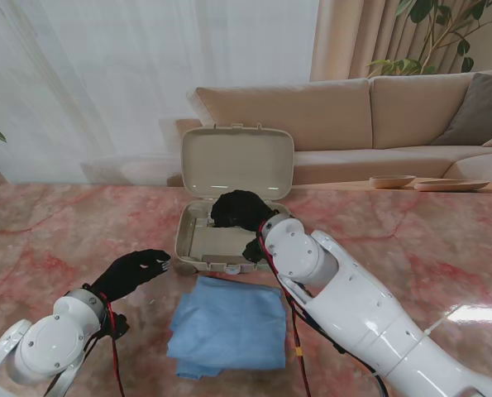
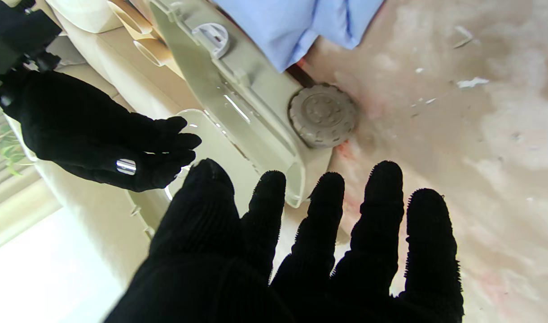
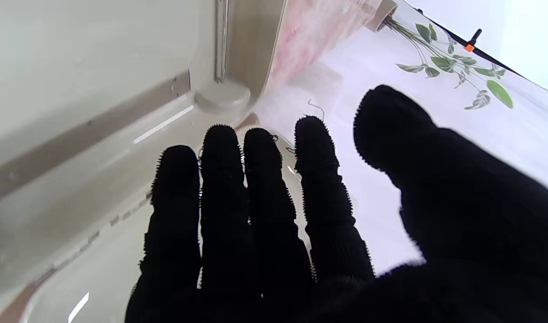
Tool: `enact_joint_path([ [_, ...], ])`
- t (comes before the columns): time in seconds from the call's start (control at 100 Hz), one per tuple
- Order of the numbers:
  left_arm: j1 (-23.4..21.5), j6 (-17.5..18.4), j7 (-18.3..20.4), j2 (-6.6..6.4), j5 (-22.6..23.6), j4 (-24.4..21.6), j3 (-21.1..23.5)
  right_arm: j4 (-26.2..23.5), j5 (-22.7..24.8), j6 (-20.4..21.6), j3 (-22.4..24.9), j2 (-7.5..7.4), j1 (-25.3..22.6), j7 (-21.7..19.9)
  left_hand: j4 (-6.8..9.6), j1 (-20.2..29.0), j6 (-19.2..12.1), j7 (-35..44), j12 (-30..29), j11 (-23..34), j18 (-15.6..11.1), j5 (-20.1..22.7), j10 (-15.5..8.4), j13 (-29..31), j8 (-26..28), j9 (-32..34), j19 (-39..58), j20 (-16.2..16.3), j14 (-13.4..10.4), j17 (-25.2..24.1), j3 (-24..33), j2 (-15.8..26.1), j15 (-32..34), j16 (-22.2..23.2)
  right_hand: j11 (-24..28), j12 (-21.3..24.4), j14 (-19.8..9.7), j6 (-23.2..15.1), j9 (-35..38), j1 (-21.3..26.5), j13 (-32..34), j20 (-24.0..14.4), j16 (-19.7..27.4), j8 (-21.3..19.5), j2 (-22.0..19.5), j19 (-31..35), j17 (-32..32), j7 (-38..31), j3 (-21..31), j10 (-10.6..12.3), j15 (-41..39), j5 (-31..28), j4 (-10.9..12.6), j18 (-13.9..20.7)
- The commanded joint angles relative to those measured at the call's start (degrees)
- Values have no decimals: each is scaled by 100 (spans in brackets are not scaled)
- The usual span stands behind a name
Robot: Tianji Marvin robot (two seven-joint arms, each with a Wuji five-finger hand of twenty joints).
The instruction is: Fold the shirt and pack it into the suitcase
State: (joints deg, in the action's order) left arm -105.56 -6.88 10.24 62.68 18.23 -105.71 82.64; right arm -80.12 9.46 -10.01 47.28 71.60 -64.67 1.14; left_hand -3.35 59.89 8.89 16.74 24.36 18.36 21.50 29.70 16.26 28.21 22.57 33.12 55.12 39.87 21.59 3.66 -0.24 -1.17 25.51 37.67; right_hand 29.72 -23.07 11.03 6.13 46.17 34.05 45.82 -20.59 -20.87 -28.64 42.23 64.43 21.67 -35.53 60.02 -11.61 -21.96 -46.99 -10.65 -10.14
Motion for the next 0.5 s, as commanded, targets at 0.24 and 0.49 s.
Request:
enact_joint_path([
  [0.24,-203,333,-41,-5,140,-404,-129,-1286,981,180,979,-614,-1403,-469,79,-220,-81,-17,-39,-134,93,135,-44,-168,39,16,-76,-62,102,-60,-190,170,-119,-38,-240,-81,160,70,214,-278,160,-1850,-79,-722,-127,-268,3072,648,-246,-156,8,-398,668,3289],
  [0.49,-169,625,-47,-33,235,-432,-414,-2006,1259,529,1654,-815,-2446,-782,74,-218,-62,-25,-36,-139,87,183,-46,-146,41,48,-72,-63,81,-49,-186,167,-115,-40,-377,-168,218,113,288,-266,151,-844,-153,-869,-365,-544,380,804,-708,-216,90,-372,664,-272],
])
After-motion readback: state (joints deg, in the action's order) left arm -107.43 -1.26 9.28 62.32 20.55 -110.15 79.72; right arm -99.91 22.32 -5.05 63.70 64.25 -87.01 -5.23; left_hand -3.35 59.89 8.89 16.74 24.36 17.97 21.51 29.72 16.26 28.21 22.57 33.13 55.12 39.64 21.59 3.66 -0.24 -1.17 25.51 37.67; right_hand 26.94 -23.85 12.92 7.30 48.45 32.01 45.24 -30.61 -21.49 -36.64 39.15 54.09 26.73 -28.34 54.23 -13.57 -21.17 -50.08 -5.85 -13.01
